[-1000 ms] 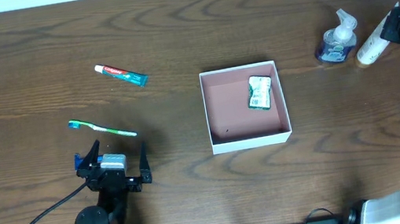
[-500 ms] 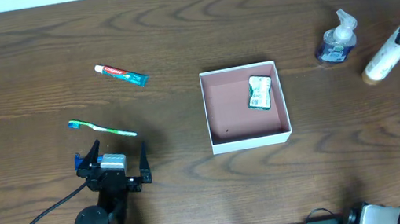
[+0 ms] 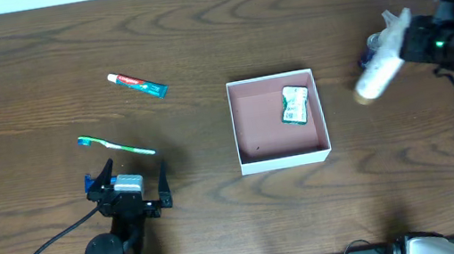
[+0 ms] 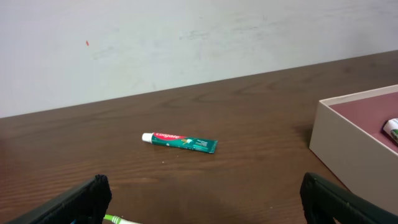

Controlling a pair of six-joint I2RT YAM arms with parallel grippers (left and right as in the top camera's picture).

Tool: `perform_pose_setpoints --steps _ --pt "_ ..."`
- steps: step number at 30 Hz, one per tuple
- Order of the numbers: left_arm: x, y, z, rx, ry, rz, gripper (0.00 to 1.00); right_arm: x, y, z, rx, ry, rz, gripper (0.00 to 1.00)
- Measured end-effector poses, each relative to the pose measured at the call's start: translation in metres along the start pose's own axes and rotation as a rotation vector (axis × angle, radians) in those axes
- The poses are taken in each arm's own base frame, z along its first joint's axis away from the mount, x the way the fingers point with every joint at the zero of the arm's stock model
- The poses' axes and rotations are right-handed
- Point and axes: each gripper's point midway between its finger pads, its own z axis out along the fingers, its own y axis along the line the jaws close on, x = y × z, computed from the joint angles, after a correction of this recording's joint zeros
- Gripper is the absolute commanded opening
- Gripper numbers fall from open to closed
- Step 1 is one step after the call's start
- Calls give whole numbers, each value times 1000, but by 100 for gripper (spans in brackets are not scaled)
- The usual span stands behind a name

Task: Pack container
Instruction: 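Grasp the Pantene tube by its crimped end with the right gripper, then carry the Pantene tube over the box and lower it in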

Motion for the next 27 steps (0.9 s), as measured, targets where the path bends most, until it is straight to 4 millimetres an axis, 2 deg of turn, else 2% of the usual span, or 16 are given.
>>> perform_pose_setpoints --steps 5,14,22,27 --pt "0 0 0 0 0 0 98 0 37 3 -77 -13 -50 1" --pt "0 0 0 0 0 0 98 -3 87 1 -185 -60 -99 1" --pt "0 0 0 0 0 0 98 4 159 -9 -335 -108 -171 1" --pt "0 0 0 0 0 0 98 20 198 -12 -372 -110 -200 1"
